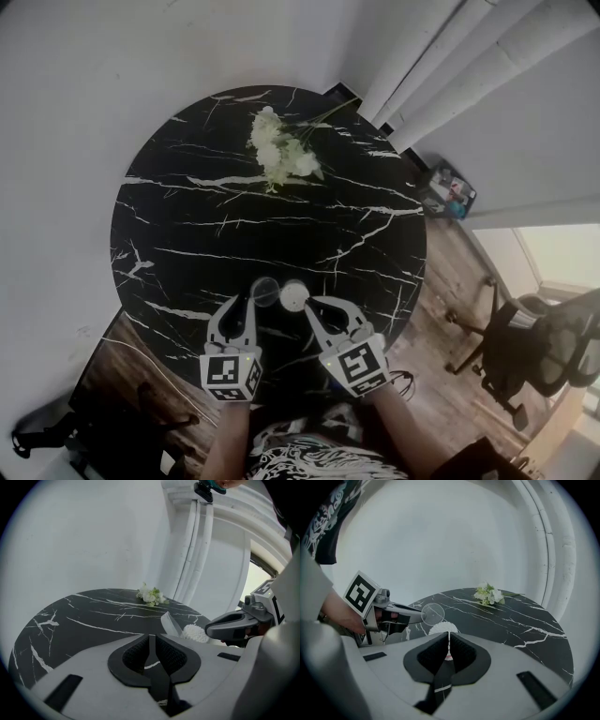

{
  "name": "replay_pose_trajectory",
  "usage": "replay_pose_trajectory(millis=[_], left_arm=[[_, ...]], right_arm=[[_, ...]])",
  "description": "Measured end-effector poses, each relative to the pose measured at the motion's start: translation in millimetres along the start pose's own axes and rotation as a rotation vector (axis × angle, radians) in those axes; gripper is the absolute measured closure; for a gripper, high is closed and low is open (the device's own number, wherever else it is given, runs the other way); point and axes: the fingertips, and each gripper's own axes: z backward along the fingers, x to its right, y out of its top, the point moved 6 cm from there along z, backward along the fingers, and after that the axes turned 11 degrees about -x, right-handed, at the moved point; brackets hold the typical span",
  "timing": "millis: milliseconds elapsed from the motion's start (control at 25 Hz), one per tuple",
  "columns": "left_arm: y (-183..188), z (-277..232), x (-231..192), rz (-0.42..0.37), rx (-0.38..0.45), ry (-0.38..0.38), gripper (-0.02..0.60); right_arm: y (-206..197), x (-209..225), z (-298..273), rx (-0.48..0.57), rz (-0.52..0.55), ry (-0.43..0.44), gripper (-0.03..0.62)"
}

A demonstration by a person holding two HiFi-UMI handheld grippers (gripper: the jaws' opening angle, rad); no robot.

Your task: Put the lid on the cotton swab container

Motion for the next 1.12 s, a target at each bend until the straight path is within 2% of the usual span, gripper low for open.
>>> replay_pose_trajectory(millis=[280, 520, 1120], left_arm=[[0, -5, -5, 0.008, 0.007, -0.011, 0.548], [1, -4, 3, -0.017, 0.011, -0.032, 0.548], [0, -3, 7, -0.014, 0.017, -0.037, 0.548]], right_arm=[[1, 1, 0, -0.012, 0.019, -0.004, 0.574], [3, 3, -1, -0.014, 0.018, -0.022, 0.574], [3, 6, -1, -0.004, 0.022, 0.001, 0.574]])
